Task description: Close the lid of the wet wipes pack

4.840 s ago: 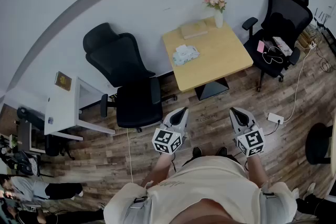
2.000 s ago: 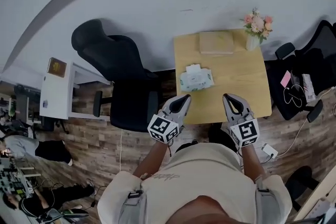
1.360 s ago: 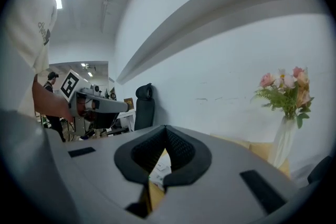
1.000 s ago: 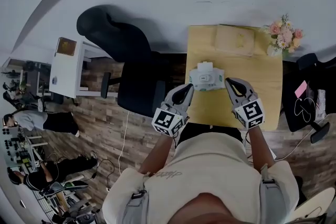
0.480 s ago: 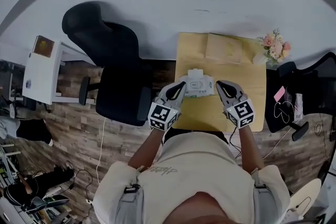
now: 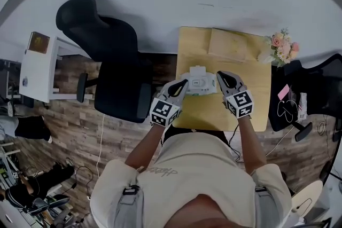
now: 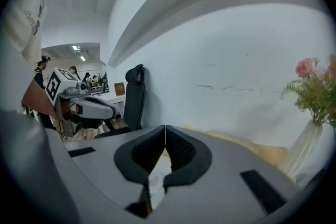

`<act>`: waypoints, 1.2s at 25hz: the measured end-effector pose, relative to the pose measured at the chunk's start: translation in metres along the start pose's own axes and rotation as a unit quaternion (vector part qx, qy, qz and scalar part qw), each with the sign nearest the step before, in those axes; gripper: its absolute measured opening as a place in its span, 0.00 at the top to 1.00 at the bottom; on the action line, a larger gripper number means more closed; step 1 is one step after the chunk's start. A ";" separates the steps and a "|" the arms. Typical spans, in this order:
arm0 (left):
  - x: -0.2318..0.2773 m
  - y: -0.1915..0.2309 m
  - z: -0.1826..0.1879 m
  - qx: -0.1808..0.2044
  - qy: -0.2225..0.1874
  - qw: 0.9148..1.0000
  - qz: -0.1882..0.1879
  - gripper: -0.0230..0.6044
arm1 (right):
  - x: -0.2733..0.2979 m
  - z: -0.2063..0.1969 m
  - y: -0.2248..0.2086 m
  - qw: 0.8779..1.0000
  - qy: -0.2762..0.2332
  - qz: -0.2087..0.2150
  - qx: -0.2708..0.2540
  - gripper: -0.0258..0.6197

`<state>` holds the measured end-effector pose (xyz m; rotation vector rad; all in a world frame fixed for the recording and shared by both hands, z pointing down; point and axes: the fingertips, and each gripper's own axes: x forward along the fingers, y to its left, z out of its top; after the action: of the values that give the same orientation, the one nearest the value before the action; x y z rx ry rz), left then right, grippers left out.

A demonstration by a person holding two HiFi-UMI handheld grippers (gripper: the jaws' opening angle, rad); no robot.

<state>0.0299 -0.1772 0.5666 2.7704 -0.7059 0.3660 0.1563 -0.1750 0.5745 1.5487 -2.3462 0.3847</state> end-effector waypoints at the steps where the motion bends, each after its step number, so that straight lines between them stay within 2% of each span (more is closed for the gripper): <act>1: 0.003 0.001 -0.003 -0.005 0.002 1.000 0.004 0.93 | 0.005 -0.004 -0.003 1.000 0.003 0.005 0.004 0.95; 10: 0.019 0.012 -0.027 -0.039 0.021 0.998 0.039 0.93 | 0.061 -0.057 -0.023 0.997 0.052 0.048 0.019 0.95; 13: 0.017 0.012 -0.030 -0.040 0.022 0.998 0.047 0.93 | 0.078 -0.076 -0.026 0.994 0.074 0.066 0.046 0.88; 15: 0.015 0.011 -0.033 -0.045 0.023 0.997 0.052 0.93 | 0.089 -0.090 -0.029 0.991 0.093 0.075 0.063 0.87; 18: 0.012 0.012 -0.038 -0.049 0.027 0.997 0.056 0.93 | 0.108 -0.110 -0.030 0.984 0.125 0.094 0.084 0.87; 23: 0.010 0.017 -0.049 -0.058 0.035 0.996 0.061 0.93 | 0.136 -0.142 -0.032 0.966 0.176 0.122 0.147 0.85; 30: 0.011 0.022 -0.059 -0.067 0.044 0.995 0.063 0.93 | 0.154 -0.159 -0.033 0.949 0.213 0.143 0.182 0.85</act>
<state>0.0175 -0.1826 0.6290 2.5742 -0.8517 0.4461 0.1458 -0.2564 0.7831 1.1010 -2.2263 1.1537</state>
